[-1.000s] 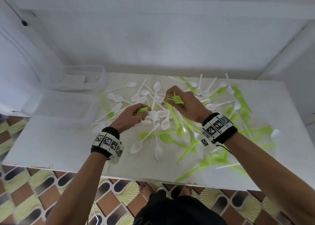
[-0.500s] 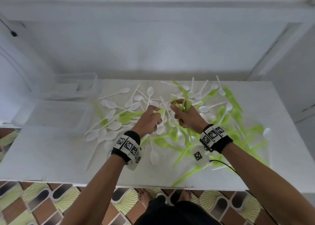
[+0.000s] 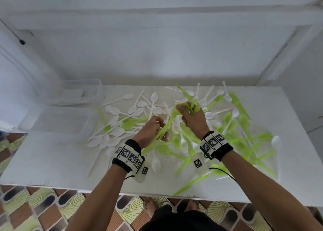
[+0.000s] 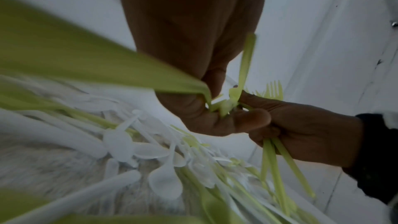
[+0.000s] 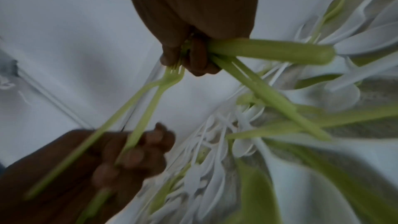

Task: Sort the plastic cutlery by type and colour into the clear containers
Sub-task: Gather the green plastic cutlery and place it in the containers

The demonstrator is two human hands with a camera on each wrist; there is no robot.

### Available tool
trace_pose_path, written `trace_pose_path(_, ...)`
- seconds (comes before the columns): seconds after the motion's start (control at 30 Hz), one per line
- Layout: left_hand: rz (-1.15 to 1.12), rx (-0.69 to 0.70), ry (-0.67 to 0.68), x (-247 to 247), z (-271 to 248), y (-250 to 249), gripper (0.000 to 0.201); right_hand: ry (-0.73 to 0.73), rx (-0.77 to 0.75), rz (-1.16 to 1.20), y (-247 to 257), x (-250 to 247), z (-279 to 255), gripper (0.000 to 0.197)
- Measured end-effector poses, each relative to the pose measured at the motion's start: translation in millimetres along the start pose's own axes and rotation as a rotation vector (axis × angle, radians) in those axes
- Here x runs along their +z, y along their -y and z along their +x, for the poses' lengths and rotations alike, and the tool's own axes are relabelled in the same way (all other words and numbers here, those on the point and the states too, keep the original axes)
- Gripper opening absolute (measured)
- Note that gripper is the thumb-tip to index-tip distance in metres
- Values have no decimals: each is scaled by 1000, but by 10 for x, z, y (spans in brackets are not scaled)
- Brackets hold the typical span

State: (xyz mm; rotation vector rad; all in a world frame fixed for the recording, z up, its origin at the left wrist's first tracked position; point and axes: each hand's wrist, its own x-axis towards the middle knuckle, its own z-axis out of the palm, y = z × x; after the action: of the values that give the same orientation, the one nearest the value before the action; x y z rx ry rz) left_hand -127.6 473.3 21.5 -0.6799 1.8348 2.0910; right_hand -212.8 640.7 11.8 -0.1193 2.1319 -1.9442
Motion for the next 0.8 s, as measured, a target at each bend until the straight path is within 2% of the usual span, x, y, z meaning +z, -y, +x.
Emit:
trace_pose_path(0.07,-1,42,-65,-47,-9,32,37,-41,-27,-49,19,-76,82,29)
trace_pose_path(0.1,-17,79,-106,-71,-11,42,37,-15,-36,-66,30,-92,105,28)
trace_pose_path(0.27,-113,280,-236,-113,31,84,38,279,-95,-132,31,177,-18,18)
trace_pose_path(0.33,-155,317,-236,-75,-4,37,46,318,-100,-120,-31,357,-69,26)
trace_pose_path(0.4,-266,288,-224,-30,-34,-13,54,319,-96,-97,-67,488,-98,29)
trace_pose_path(0.53,-432,158,-252,-51,46,33,57,292,-79,-121,-130,610,-128,15)
trace_pose_path(0.6,-500,97,-263,-100,68,67,56,335,-99,-189,-133,641,-138,11)
trace_pose_path(0.67,-583,47,-223,-127,57,71,56,378,-131,-278,-124,655,-122,8)
trace_pose_path(0.73,-578,28,-158,-146,16,39,56,400,-146,-351,-106,650,-88,23)
trace_pose_path(0.8,-519,10,-64,-179,14,32,54,396,-130,-371,-73,631,-58,26)
